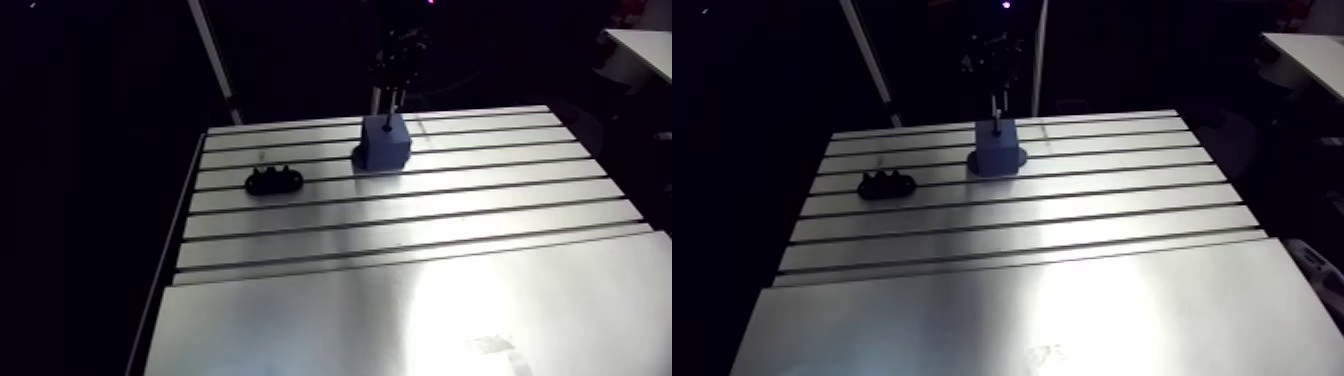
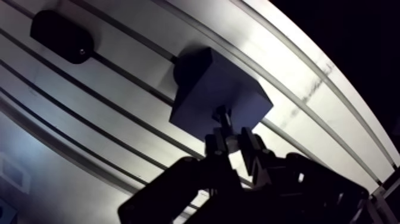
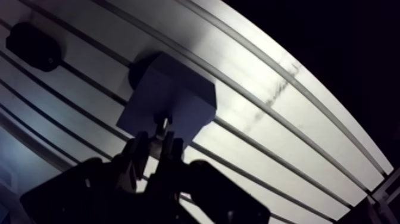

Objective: Pick up the M10 bolt and insert it into the hex recess until seated.

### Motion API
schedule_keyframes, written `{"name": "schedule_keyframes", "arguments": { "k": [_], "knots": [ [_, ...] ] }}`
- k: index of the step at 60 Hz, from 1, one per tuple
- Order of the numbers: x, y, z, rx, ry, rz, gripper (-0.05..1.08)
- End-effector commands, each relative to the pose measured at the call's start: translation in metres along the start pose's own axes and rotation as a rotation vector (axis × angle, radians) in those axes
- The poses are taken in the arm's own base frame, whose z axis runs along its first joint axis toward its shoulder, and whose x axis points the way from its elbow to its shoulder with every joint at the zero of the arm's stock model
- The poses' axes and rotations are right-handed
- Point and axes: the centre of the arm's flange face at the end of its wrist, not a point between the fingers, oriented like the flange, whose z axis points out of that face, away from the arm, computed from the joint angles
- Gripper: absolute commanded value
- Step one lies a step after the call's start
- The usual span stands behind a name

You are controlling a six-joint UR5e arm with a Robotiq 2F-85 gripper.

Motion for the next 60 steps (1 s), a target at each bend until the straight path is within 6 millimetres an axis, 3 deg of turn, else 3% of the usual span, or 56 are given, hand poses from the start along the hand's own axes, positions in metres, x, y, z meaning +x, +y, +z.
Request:
{"name": "schedule_keyframes", "arguments": {
  "k": [1, 60],
  "knots": [
    [-0.0010, 0.0004, 0.0016, 0.002, -0.002, 0.001, 1.07],
    [0.0005, -0.0013, 0.0059, -0.001, 0.006, 0.007, 1.07]
  ]
}}
